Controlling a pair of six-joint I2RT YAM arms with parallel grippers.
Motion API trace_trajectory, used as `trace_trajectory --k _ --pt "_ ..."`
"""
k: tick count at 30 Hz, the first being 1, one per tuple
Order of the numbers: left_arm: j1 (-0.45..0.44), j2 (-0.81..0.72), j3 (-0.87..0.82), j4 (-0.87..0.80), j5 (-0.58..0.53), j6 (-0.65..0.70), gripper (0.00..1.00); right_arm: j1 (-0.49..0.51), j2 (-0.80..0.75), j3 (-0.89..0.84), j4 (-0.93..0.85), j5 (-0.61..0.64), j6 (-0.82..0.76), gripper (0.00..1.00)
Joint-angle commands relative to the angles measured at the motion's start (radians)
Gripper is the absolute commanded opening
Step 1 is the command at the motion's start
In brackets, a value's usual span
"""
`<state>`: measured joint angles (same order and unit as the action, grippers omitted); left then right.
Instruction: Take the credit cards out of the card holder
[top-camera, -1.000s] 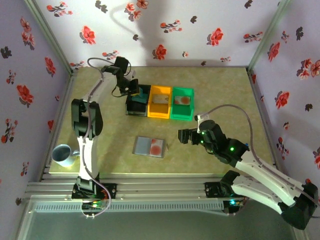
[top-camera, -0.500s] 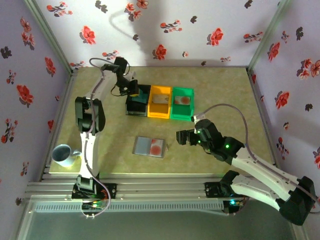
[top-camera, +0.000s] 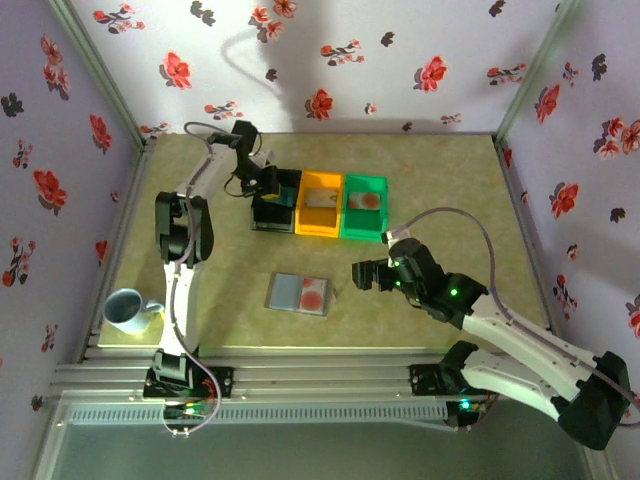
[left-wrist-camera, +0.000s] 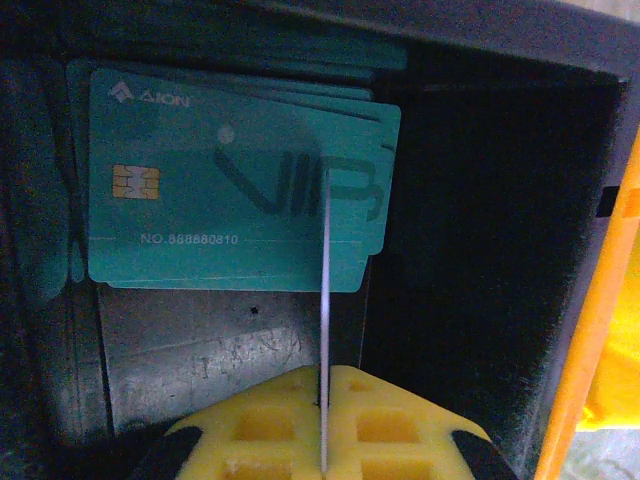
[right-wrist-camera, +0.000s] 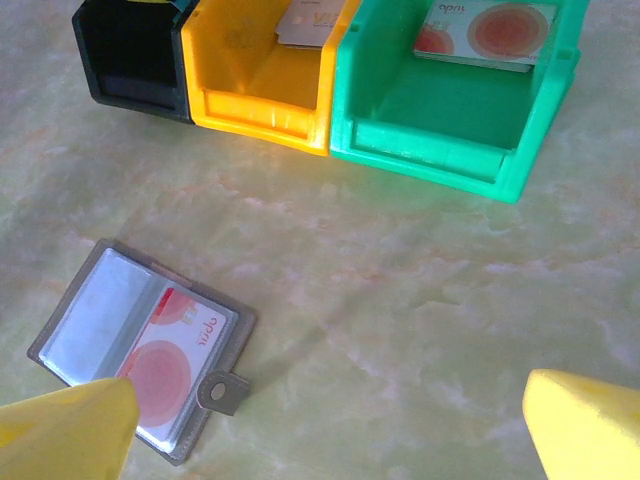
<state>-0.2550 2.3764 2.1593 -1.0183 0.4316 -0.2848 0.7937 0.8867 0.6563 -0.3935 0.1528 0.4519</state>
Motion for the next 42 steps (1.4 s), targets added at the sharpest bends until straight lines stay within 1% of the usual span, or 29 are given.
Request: trace_trajectory --k 1,7,22,28,31,36,42 --pt "0.002 0.017 0.019 0.006 0.021 0.000 0.00 -0.004 0.005 -0.007 0.028 -0.014 -0.016 0.99" --pt "0.002 0.023 0.020 0.023 0.039 -0.010 0.00 -0.005 0.015 -0.011 0.039 -0.020 -0.019 0.99" --pt "0.003 0.094 0.141 -0.051 0.027 -0.001 0.09 -0.004 0.042 -0.017 0.049 -0.030 -0.024 0.99" --pt "0.003 0.111 0.176 -0.080 0.013 0.010 0.18 -0.004 0.051 -0.017 0.054 -0.032 -0.029 0.99" --pt "0.003 0.112 0.178 -0.085 0.004 0.011 0.19 -0.004 0.053 -0.017 0.055 -0.032 -0.030 0.99" --pt "0.005 0.105 0.203 -0.106 -0.027 0.015 0.24 -0.004 0.059 -0.016 0.054 -0.034 -0.031 0.99" --pt "0.014 0.087 0.260 -0.137 -0.058 0.002 0.34 -0.005 0.057 -0.014 0.051 -0.034 -0.031 0.99"
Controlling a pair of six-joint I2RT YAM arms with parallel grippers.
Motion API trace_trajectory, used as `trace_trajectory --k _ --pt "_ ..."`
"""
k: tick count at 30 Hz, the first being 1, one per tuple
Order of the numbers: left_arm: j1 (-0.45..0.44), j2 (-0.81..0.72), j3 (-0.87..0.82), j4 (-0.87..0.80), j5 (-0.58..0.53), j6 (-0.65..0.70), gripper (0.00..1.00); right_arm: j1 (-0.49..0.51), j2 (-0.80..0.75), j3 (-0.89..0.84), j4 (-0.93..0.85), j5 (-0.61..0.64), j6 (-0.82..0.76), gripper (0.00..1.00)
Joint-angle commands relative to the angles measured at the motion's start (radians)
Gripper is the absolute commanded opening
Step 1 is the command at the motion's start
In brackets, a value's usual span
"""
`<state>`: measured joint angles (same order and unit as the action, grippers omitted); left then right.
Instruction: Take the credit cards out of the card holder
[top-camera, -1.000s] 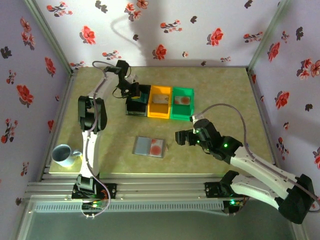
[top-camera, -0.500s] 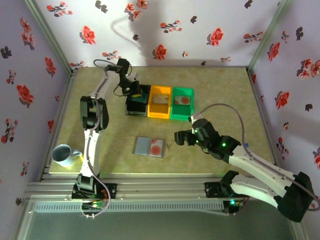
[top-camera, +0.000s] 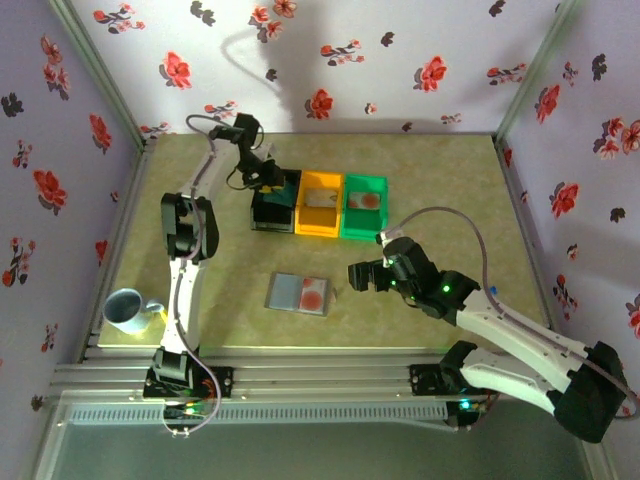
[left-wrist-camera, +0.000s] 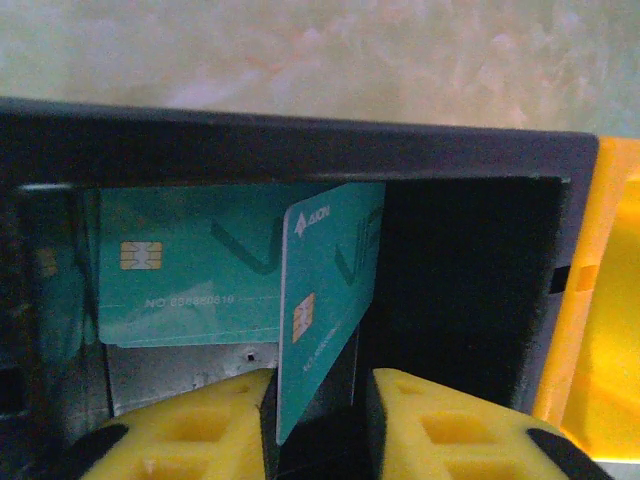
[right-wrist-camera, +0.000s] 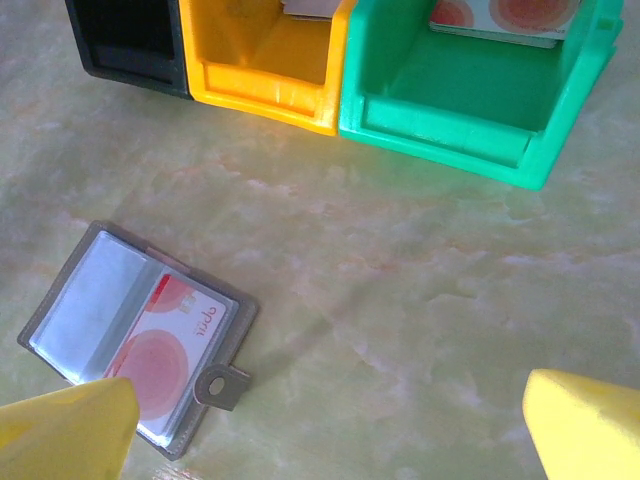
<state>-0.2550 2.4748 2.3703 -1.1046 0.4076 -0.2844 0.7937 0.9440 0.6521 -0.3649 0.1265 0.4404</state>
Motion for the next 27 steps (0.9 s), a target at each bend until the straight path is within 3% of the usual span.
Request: trace_trajectory --k 1,9,15,18,23,27 --pt "0.017 -0.014 0.065 -0.060 -0.035 -0.001 0.35 -0.004 -0.001 -0.009 0.023 -0.008 -0.020 0.99" --pt "0.047 -0.082 0.179 -0.126 -0.074 -0.057 0.39 -0.005 -0.005 -0.009 0.018 -0.008 -0.019 0.99" --pt "0.038 -0.321 0.110 -0.096 -0.104 -0.111 0.42 -0.004 -0.007 -0.003 0.003 -0.003 -0.017 0.99" --pt "-0.009 -0.531 -0.144 0.009 -0.124 -0.131 0.45 -0.004 -0.007 0.000 -0.002 -0.009 -0.015 0.99" --pt "-0.141 -0.875 -0.710 0.292 -0.125 -0.256 0.52 -0.003 0.008 0.004 -0.001 -0.049 0.008 0.99" --pt "-0.242 -1.035 -1.079 0.503 -0.115 -0.401 0.54 -0.001 0.021 -0.009 0.018 -0.091 0.047 0.97"
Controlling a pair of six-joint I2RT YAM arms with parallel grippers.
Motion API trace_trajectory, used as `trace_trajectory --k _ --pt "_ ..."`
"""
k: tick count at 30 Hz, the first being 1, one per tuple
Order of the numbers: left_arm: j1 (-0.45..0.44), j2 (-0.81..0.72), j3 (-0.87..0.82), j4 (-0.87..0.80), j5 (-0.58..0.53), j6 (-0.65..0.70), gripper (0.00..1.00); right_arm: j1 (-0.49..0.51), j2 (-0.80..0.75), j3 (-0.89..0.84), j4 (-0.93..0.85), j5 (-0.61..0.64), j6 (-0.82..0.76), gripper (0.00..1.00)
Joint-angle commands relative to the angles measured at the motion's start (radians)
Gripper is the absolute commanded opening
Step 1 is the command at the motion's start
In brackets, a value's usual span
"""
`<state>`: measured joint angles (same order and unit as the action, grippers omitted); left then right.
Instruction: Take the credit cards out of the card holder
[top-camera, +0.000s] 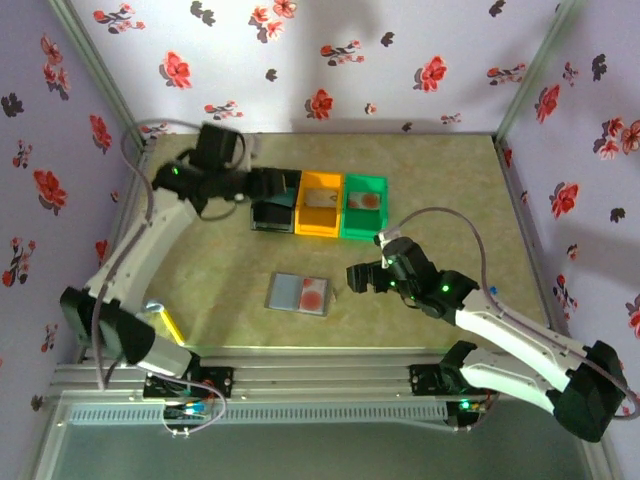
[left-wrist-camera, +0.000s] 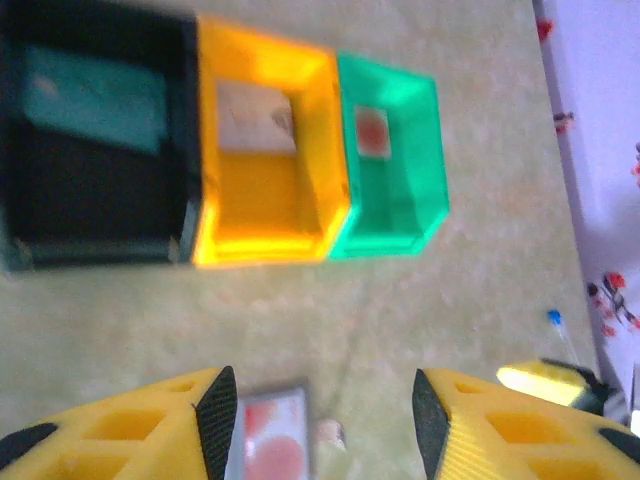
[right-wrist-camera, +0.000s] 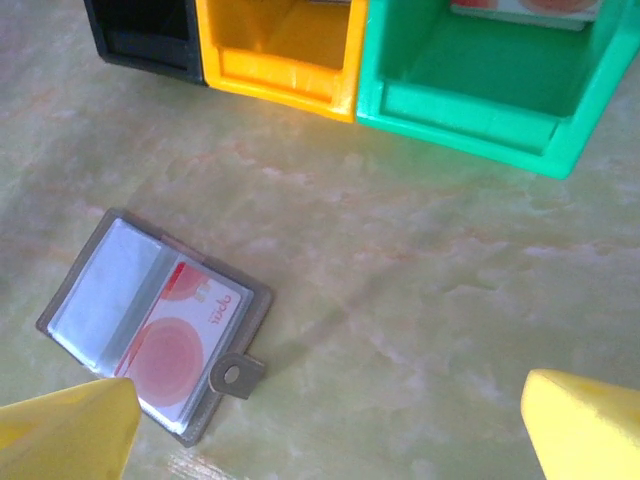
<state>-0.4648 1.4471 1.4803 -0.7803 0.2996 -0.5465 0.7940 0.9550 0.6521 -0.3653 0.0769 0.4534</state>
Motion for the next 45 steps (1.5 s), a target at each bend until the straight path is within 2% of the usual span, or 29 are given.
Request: trace_trajectory --k 1,7,12,16,21,26,31,35,45 --pt "-0.060 -0.034 -0.267 0.237 -0.005 -0.184 0.54 0.000 0.016 -0.017 0.030 -0.053 0.048 0.95" --pt "-0.173 -0.073 -0.622 0.629 0.045 -0.406 0.54 0.029 0.073 -0.047 0.097 -0.078 0.121 0.92" --pt "-0.242 -0.034 -0.718 0.805 0.046 -0.513 0.51 0.066 0.169 -0.071 0.212 -0.135 0.227 0.84" --pt "-0.263 -0.050 -0.802 0.934 0.017 -0.598 0.48 0.099 0.258 -0.068 0.280 -0.155 0.287 0.76" --pt "-0.276 -0.065 -0.870 0.948 -0.033 -0.648 0.42 0.117 0.334 -0.065 0.356 -0.169 0.363 0.63" --pt "-0.287 -0.067 -0.948 1.019 -0.043 -0.709 0.42 0.141 0.372 -0.061 0.410 -0.135 0.423 0.53" --pt "-0.314 -0.089 -0.967 1.001 -0.079 -0.736 0.41 0.166 0.382 -0.039 0.412 -0.080 0.479 0.35" --pt "-0.334 -0.093 -0.996 1.026 -0.094 -0.771 0.38 0.172 0.410 -0.037 0.453 -0.077 0.527 0.30" --pt "-0.348 -0.094 -1.035 1.019 -0.116 -0.798 0.36 0.183 0.496 -0.026 0.523 -0.094 0.574 0.27"
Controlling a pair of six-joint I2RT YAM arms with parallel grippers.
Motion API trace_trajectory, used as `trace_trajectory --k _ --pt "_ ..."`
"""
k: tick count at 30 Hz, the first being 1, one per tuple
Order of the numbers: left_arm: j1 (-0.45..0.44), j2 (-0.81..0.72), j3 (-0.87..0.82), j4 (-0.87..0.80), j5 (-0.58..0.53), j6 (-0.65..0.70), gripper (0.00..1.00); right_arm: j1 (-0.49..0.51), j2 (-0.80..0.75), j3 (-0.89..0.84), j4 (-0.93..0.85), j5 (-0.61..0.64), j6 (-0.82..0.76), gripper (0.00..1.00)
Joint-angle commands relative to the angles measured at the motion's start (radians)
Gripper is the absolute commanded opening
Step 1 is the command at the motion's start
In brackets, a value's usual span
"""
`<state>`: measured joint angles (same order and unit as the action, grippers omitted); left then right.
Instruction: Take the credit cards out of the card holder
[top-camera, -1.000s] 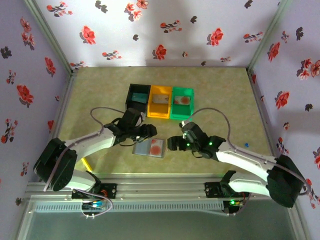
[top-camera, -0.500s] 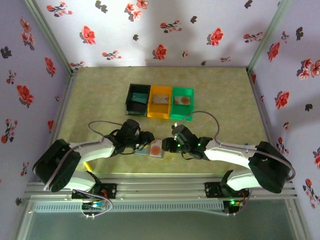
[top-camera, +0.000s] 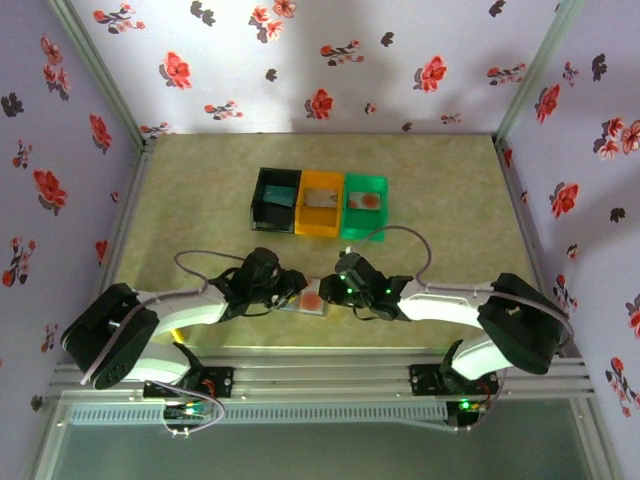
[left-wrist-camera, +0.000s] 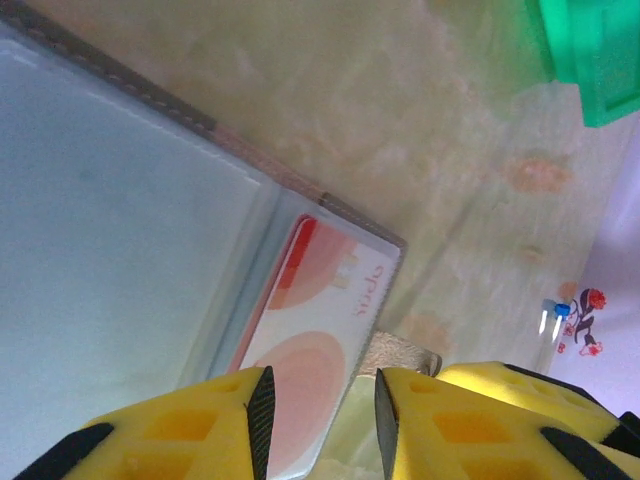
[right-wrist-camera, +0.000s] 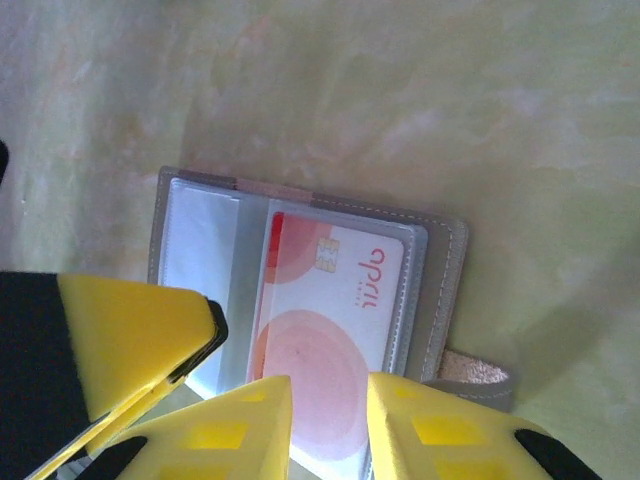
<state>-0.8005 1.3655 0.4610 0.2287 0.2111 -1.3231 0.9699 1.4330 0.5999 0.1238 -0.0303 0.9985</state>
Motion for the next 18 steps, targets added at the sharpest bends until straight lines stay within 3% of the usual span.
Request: trace_trajectory --k 1,18 --pt "-0.012 -0.010 -0.017 0.009 -0.027 -0.023 0.35 0.008 0.022 0.027 0.033 0.019 0.029 0.27" --pt "-0.025 0.010 -0.024 0.041 -0.029 -0.053 0.34 0.008 0.070 0.020 0.056 0.036 0.007 0.25"
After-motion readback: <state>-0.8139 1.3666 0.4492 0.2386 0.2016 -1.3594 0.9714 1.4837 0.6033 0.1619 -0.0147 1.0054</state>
